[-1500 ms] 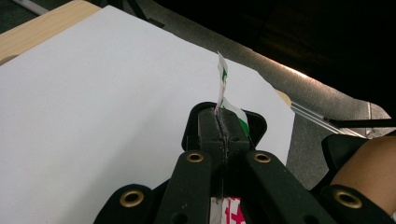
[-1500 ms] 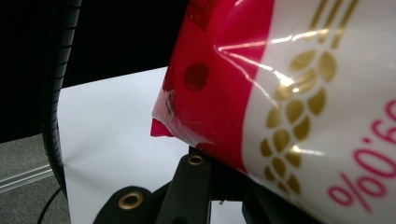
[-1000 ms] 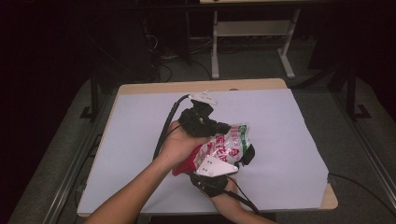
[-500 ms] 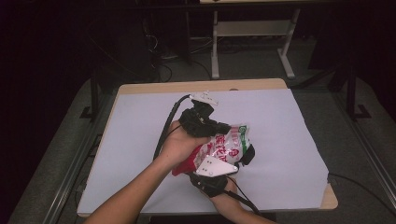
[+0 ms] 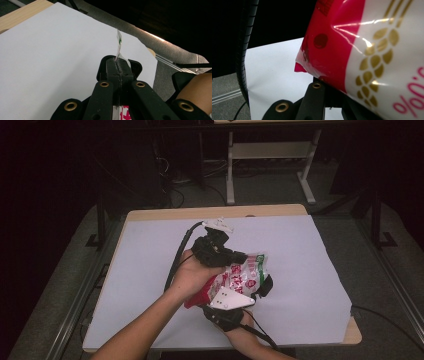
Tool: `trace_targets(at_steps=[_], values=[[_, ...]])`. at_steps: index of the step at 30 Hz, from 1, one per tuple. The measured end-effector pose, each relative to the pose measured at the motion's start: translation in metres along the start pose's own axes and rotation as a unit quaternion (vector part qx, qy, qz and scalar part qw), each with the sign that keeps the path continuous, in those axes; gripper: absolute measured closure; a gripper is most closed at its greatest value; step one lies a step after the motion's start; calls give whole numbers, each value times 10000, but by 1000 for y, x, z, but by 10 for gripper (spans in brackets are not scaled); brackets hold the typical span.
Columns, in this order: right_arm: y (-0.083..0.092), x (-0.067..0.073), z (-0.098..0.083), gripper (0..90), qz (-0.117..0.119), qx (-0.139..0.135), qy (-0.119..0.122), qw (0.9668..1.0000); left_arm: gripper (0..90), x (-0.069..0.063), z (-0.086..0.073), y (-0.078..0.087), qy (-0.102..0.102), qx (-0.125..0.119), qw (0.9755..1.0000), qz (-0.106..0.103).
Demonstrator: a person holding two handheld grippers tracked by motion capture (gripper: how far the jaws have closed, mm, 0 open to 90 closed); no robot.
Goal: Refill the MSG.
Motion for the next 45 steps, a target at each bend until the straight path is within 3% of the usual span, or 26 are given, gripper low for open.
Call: trace_targets(at_steps=[45], values=[[0, 1, 0, 900, 23, -13, -5, 10000, 900, 2, 1, -1, 32, -14, 10000, 21]])
Point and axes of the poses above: each handheld gripper's, and its own axes: y roughly backward along the jaws, z roughly out of its top, x roughly to its left, the point moved 10 cm from there along -y, roughly forward along the jaws, and after that the axes turned 14 degrees about -z, right-handed, at the moved point
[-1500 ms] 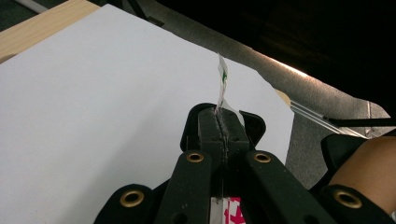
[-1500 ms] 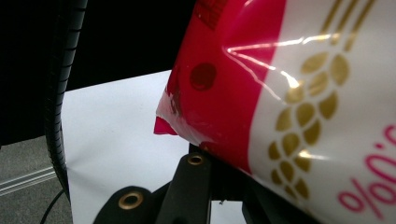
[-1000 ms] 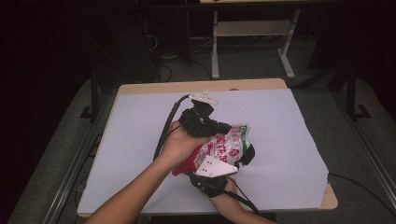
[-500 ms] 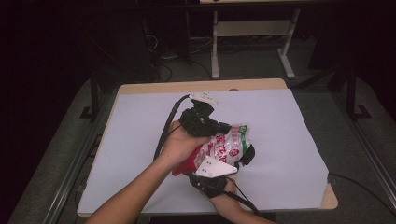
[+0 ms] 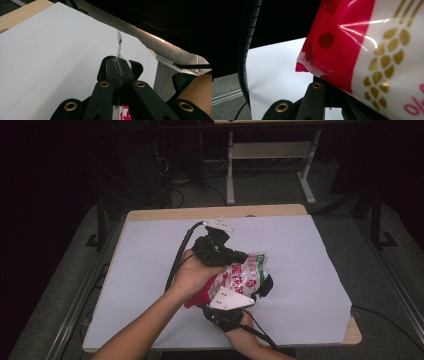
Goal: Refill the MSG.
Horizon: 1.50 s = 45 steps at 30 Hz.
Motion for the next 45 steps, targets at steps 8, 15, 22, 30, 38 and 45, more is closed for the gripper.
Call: trace_targets(at_steps=[8, 15, 22, 30, 38, 45], values=[[0, 0, 0, 900, 4, 0, -7, 10000, 900, 0, 0, -1, -6, 13, 10000, 8], [0, 0, 0, 900, 7, 2, -10, 10000, 900, 0, 0, -1, -5, 12, 10000, 11], [0, 0, 1, 900, 9, -9, -21, 10000, 900, 0, 0, -1, -10, 26, 10000, 25], [0, 1, 1, 900, 24, -13, -43, 10000, 900, 0, 0, -1, 21, 29, 10000, 39], [0, 0, 2, 900, 18, -38, -54, 10000, 900, 0, 0, -2, 3, 71, 10000, 38], [0, 0, 2, 900, 22, -40, -58, 10000, 900, -1, 1, -3, -1, 80, 10000, 42]])
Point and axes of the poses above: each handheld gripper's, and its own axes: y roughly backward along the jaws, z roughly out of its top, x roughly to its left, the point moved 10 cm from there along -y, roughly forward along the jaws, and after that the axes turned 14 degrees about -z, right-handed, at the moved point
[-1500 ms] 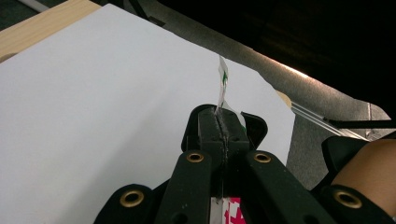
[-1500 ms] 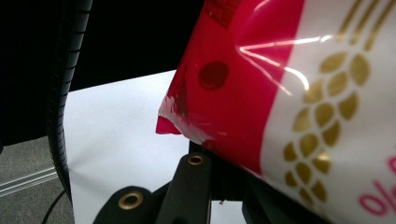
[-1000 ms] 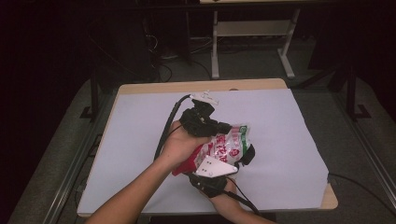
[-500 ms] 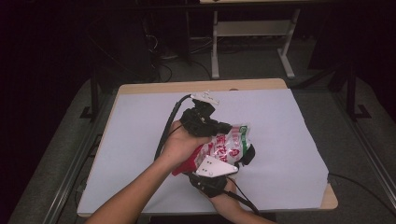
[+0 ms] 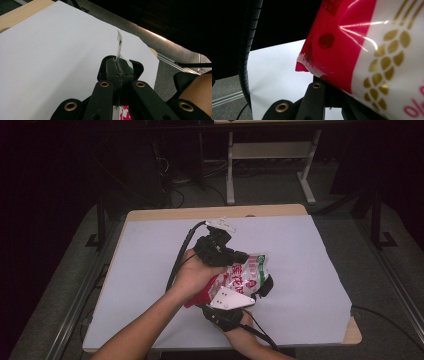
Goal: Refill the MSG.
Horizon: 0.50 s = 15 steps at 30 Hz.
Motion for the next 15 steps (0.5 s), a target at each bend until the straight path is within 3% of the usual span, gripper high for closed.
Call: trace_targets(at_steps=[15], values=[[1, -1, 1, 900, 13, -35, -21, 10000, 900, 1, 1, -3, 27, 144, 9999, -6]])
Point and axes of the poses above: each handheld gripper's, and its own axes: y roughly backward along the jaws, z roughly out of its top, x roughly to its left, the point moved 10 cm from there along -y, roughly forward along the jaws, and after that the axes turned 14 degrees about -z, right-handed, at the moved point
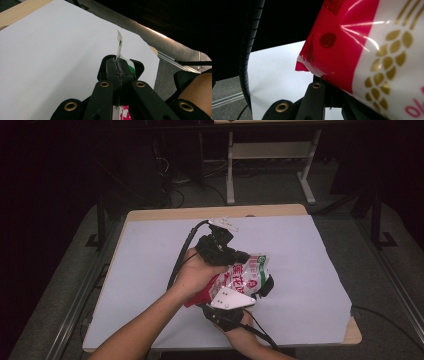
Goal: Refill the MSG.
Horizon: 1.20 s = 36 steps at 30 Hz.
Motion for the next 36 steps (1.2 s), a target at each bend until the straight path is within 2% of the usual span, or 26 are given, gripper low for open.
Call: trace_targets(at_steps=[36], values=[[0, 1, 3, 900, 6, -55, -57, 10000, 900, 0, 1, 0, -25, 17, 10000, 53]])
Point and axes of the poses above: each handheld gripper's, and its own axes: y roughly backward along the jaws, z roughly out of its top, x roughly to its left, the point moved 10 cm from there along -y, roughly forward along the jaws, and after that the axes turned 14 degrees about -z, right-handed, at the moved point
